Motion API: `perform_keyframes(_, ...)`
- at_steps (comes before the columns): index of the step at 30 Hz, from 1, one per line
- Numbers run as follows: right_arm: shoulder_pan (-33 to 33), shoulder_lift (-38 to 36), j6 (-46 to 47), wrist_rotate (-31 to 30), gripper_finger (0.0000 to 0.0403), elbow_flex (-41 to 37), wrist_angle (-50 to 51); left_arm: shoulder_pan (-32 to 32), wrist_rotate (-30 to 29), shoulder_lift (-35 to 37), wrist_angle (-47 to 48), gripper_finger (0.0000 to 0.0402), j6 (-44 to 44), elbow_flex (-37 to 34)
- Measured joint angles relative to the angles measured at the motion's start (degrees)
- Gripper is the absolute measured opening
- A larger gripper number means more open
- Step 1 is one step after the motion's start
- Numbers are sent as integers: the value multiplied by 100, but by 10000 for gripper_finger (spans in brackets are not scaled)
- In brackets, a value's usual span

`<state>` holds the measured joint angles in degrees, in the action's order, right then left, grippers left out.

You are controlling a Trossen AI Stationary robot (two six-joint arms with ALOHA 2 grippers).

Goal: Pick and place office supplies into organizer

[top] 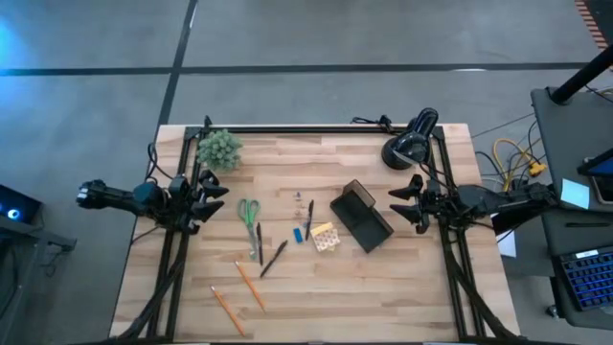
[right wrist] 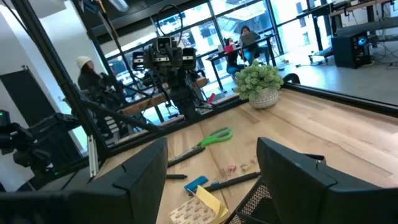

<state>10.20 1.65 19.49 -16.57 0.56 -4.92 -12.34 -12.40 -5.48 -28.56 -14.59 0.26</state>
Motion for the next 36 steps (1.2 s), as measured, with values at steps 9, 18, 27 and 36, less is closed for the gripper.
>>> perform_keyframes(9,1,0,0,0,238,0,-1,0,2,0,0,183,0,0)
perform_keyframes(18,0,2,657,-108,238,0,-493,0,0,-1,1,183,-2,0)
perform_keyframes(27,0,0,1452,-130,238,0,-699,0,0,-1,1,183,0,0)
perform_keyframes(36,0,2,1969,-152,238,0,-1887,0,-4,-3,-470,183,-378,-1)
